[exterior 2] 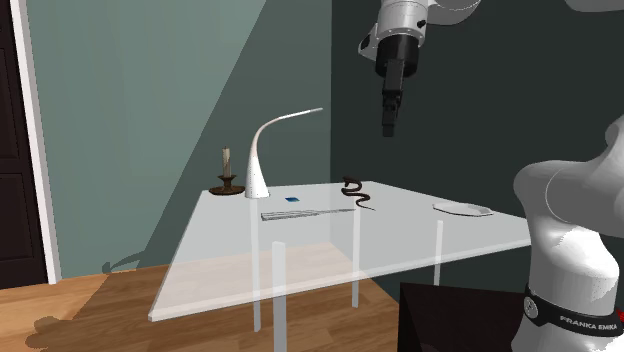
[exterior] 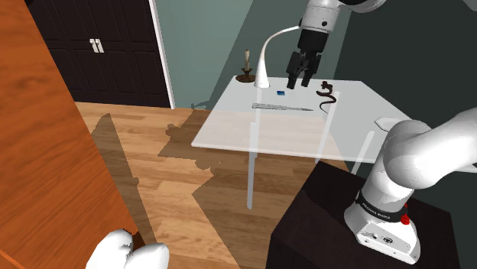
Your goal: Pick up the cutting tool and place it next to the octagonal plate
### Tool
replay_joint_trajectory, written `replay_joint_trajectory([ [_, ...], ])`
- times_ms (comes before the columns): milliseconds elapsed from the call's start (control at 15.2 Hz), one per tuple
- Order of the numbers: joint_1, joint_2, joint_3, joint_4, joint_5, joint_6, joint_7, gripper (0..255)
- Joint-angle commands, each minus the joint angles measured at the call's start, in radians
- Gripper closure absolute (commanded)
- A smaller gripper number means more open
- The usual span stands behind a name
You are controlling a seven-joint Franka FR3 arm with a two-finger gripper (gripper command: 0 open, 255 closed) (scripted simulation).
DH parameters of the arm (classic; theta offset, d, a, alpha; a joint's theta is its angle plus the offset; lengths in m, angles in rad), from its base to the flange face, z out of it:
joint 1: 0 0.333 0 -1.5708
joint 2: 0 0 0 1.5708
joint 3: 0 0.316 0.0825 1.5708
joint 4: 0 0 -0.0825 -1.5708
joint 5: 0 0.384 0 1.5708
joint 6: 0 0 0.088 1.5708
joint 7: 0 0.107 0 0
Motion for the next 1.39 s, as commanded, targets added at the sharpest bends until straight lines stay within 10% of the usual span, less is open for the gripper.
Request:
replay_joint_trajectory([
  [0, 0.000, 0.000, 0.000, 0.000, 0.000, 0.000, 0.000, 0],
  [1320, -0.039, 0.493, -0.346, 0.115, -0.175, 0.295, -0.575, 0],
])
